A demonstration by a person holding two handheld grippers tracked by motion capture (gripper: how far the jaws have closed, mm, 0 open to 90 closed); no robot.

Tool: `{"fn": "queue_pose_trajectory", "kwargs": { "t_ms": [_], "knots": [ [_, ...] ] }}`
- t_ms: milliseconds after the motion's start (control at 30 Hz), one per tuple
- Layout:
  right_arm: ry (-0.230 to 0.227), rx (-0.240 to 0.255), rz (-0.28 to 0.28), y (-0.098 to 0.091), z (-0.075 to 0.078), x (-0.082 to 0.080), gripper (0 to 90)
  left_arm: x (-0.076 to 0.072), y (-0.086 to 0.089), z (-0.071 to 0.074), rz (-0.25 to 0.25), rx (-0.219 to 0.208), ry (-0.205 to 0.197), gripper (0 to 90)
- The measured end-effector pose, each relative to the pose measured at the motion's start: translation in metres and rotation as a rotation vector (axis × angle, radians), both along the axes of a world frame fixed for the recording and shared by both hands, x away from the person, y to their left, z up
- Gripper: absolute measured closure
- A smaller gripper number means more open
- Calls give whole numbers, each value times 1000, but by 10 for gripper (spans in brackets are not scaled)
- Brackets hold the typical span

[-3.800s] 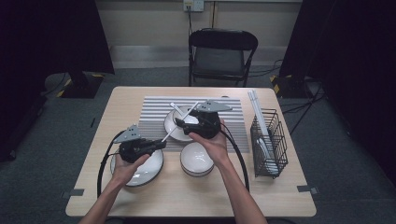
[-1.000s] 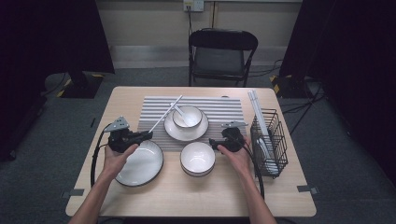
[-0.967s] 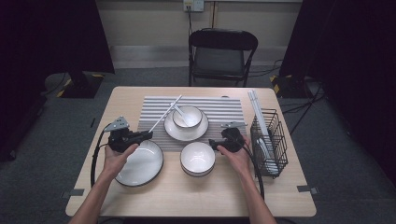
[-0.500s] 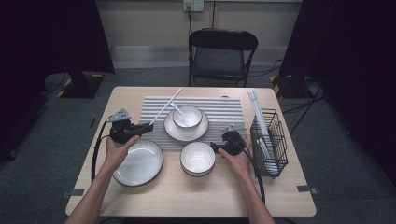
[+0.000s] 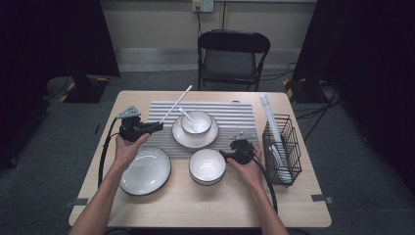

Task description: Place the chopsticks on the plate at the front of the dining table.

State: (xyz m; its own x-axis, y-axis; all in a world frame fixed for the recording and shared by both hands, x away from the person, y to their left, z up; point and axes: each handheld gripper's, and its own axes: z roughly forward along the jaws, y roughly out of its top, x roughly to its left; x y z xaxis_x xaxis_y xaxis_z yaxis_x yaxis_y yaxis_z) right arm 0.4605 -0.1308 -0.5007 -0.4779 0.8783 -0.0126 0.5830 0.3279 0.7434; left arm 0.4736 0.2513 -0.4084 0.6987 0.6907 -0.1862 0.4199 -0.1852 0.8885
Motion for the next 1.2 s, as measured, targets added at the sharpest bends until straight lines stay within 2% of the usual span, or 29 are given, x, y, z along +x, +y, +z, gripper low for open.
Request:
{"fn": "queue_pose_trajectory", "kwargs": {
  "t_ms": [67,300,400,467,567,700,1200],
  "knots": [
    [0,-1,0,0,0,0,187,4,1,-2,5,13,7,863],
    [0,-4,-8,0,0,-1,188,16,3,-6,28,11,34,863],
    [0,-4,-8,0,0,-1,188,21,3,-7,35,15,30,863],
    [-1,-4,-9,0,0,-1,188,24,3,-10,32,0,48,863],
    [-2,-4,-8,0,0,-1,188,28,3,-15,40,16,61,863],
    [-2,-4,-8,0,0,-1,188,32,4,-21,50,6,78,863],
    [-1,-4,-10,1,0,-1,188,45,7,-39,78,22,126,863]
  ]
}}
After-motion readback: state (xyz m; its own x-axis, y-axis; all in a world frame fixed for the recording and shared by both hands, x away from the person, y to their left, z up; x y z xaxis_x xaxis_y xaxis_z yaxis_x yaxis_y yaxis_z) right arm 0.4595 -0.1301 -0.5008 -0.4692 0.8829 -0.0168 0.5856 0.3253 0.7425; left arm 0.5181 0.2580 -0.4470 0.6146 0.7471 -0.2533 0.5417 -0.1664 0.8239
